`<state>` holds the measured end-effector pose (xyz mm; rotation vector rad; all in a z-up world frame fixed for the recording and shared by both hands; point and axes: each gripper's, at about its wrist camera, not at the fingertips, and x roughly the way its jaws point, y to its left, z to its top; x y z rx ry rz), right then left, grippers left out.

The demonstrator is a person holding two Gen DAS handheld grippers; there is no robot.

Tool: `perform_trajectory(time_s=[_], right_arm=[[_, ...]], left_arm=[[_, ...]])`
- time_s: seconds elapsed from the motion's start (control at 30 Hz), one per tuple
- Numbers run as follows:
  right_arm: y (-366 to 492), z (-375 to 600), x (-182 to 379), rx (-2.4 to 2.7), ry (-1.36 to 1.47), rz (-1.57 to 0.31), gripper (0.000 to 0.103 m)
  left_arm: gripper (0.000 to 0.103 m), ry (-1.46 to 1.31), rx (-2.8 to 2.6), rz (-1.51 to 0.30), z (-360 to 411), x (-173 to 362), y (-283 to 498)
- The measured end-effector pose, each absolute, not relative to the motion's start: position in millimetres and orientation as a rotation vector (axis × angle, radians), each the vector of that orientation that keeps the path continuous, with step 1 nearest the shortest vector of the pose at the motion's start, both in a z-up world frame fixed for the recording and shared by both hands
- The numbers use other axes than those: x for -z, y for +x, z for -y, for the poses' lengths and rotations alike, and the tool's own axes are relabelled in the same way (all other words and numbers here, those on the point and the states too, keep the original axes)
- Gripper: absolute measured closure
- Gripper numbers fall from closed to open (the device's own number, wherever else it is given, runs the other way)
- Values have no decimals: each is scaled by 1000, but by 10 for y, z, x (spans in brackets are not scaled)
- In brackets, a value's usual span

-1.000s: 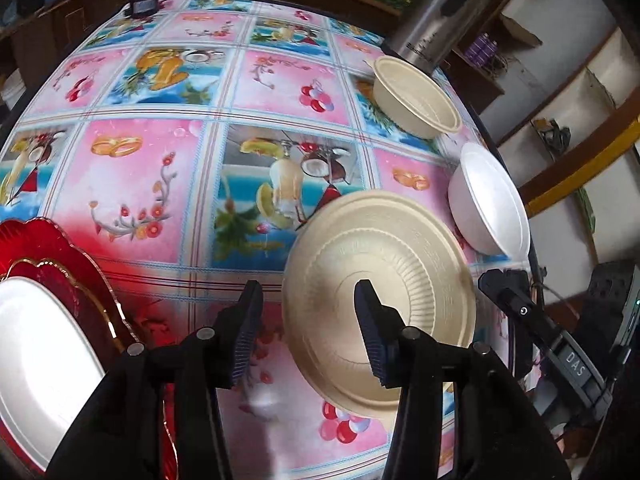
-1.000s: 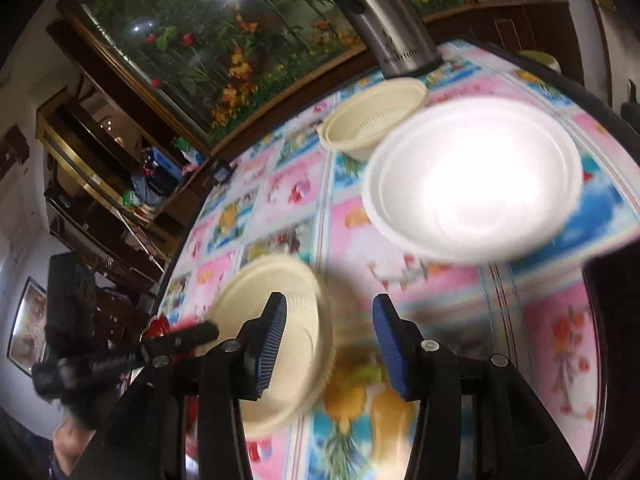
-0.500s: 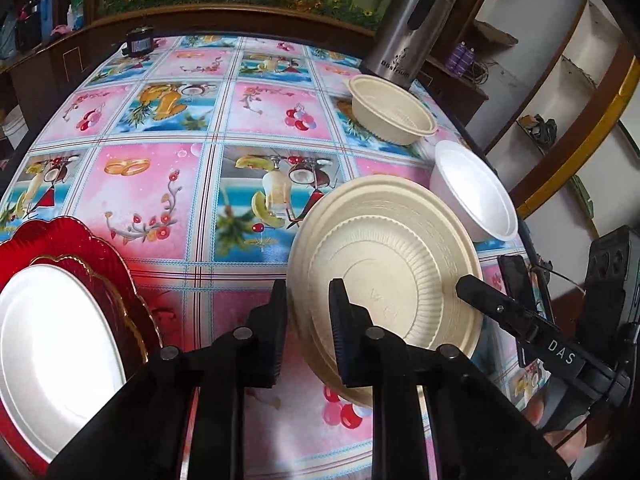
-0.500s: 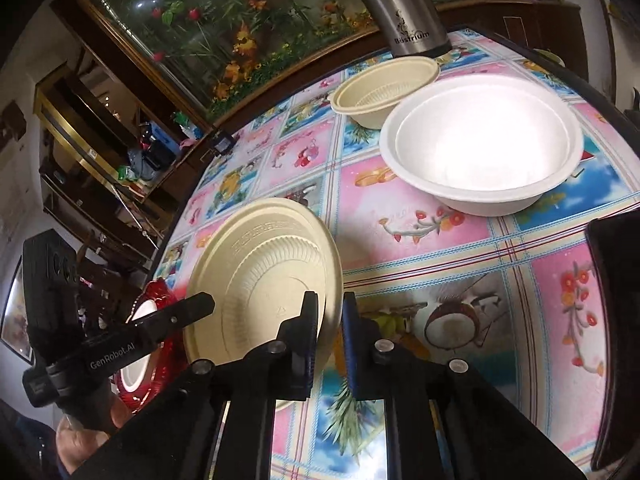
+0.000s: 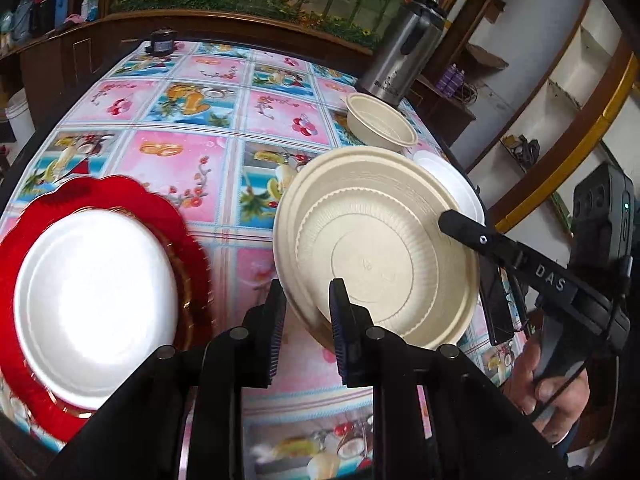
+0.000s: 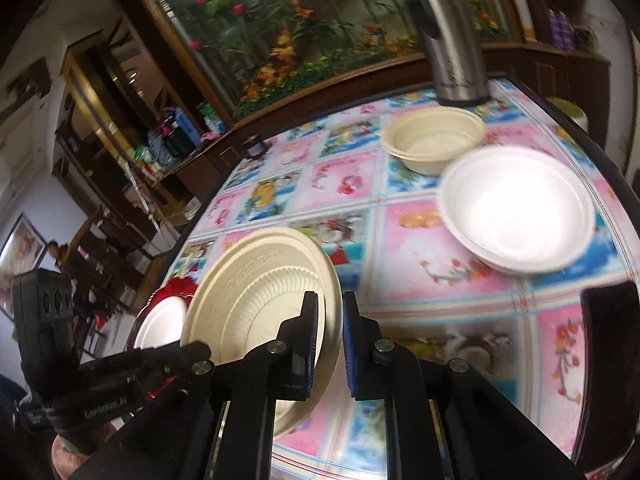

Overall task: Organize plates and bowls
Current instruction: 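Carry the beige bowl with the left gripper over the red plate stack, then lower the beige bowl onto the white plate and open the left gripper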

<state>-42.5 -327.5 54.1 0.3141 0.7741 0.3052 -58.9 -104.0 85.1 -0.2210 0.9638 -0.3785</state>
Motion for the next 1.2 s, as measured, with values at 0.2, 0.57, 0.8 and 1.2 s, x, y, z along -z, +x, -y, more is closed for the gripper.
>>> perform_trajectory(time_s=[0.2, 0.57, 0.8, 1.2], right_arm=[[-305, 2774, -734, -403, 244, -775, 92], [-22, 1730, -738, -579, 125, -852, 89], [192, 1261, -534, -650, 61, -937, 89], [222, 1024, -335, -653, -31, -952, 88]], left_arm=[[83, -259, 316, -916, 593, -991, -818], [75, -342, 192, -902, -111, -924, -1070], [74, -394, 143, -920, -415, -752, -1074], [73, -390, 132, -944, -496, -628, -1051]])
